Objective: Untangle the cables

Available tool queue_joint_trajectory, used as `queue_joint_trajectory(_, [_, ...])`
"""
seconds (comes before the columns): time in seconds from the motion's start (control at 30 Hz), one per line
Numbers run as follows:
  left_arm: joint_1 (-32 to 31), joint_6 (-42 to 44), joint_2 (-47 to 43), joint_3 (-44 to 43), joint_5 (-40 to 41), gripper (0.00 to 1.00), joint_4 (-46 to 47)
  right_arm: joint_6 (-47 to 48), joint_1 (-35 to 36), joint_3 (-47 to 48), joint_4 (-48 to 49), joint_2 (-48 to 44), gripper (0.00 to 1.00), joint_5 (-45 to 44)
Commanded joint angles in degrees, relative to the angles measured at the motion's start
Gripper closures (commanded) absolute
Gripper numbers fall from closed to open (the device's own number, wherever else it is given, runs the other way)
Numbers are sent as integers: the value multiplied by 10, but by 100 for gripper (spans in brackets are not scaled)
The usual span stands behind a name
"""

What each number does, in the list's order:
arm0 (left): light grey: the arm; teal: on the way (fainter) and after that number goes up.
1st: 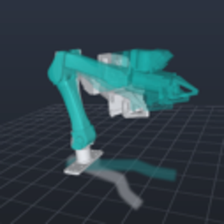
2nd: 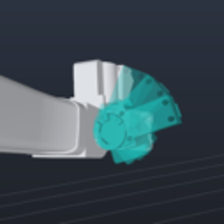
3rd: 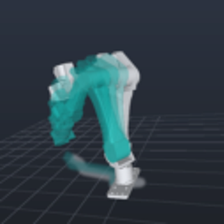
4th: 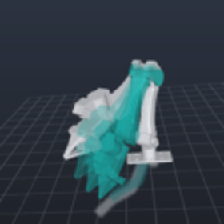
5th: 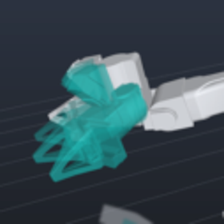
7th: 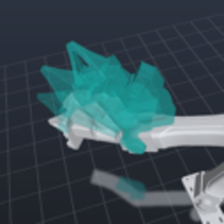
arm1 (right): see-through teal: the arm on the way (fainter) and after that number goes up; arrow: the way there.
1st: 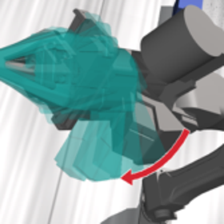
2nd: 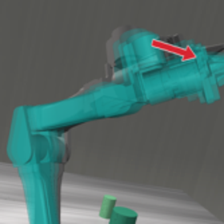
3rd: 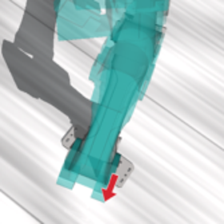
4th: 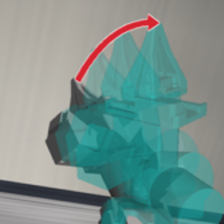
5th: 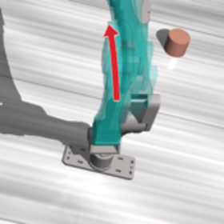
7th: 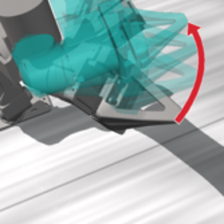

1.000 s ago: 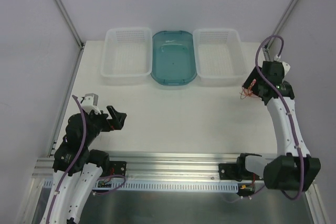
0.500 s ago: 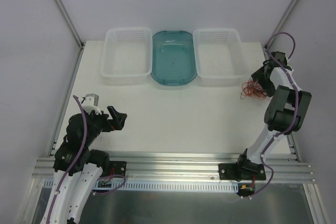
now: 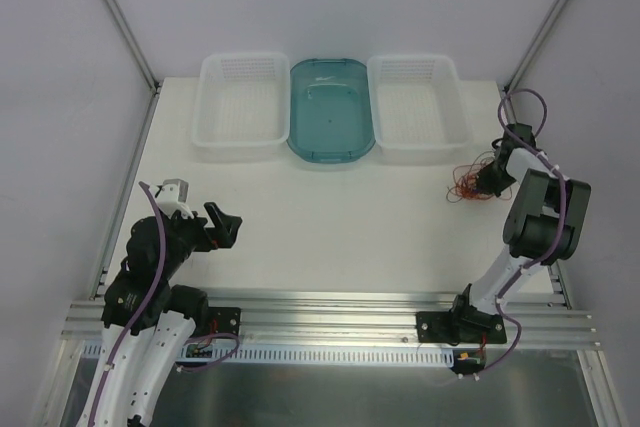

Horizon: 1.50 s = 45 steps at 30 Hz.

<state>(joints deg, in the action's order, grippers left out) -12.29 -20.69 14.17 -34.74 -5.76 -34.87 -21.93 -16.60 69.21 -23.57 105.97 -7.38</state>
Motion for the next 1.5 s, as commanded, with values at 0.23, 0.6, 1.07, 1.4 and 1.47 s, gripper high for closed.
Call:
queue_joint_trajectory(0.23, [3, -16, 11, 13, -40, 1, 33, 60, 189, -190, -5, -240, 99, 6])
queue_joint_trajectory(0.6, [2, -45, 188, 13, -199, 1, 64, 112, 567, -151, -13, -266, 99, -40])
queue_joint_trajectory(1.07, [-138, -183, 299, 80, -139, 1, 268, 70, 698, -98, 26, -86, 96, -50])
queue_joint_trajectory(1.4, [-278, -265, 437, 70, 8, 12, 444, 28, 706, -118, 56, -91, 96, -31])
queue_joint_trajectory(1.47, [-296, -268, 471, 58, 29, 15, 456, 25, 705, -122, 63, -91, 96, -26])
